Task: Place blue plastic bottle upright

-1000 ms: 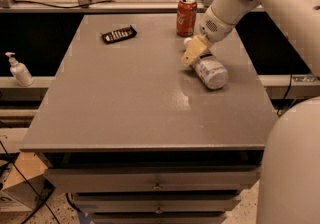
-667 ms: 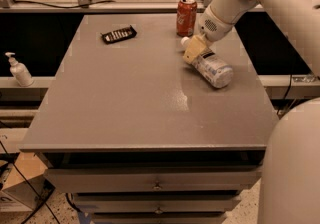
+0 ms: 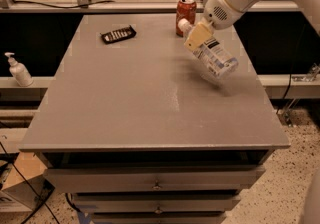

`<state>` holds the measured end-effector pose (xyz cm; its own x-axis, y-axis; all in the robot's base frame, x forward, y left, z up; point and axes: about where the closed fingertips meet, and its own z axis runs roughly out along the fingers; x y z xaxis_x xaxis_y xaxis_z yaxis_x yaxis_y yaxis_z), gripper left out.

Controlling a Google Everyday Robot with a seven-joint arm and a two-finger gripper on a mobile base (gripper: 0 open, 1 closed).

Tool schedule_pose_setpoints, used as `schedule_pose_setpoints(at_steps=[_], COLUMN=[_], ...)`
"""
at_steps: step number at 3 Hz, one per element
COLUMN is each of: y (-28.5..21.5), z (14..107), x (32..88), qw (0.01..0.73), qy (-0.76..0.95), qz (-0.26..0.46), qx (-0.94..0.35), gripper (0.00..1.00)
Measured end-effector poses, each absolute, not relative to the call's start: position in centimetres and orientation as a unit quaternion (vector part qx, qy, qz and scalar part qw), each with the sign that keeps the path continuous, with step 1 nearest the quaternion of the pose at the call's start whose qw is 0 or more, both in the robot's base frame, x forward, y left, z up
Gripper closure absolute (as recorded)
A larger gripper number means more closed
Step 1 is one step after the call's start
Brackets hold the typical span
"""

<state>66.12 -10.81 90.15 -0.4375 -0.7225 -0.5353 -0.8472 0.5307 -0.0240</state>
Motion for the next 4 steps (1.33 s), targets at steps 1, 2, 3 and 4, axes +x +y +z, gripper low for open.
schedule_pose_setpoints(at_steps=[1, 2, 3, 4], y=[-10.3, -9.1, -7.3, -6.9], z=[94.1, 96.9, 99.0, 98.9], x=[65.0, 63.6, 61.2, 61.1], qw=[0.322, 0.37, 0.394, 0.4], qy=[0.783, 0.715, 0.636, 0.606], qz=[0.143, 0.159, 0.164, 0.15], qx=[-0.513, -0.571, -0.643, -0.671], gripper=[1.0, 1.0, 1.0, 1.0])
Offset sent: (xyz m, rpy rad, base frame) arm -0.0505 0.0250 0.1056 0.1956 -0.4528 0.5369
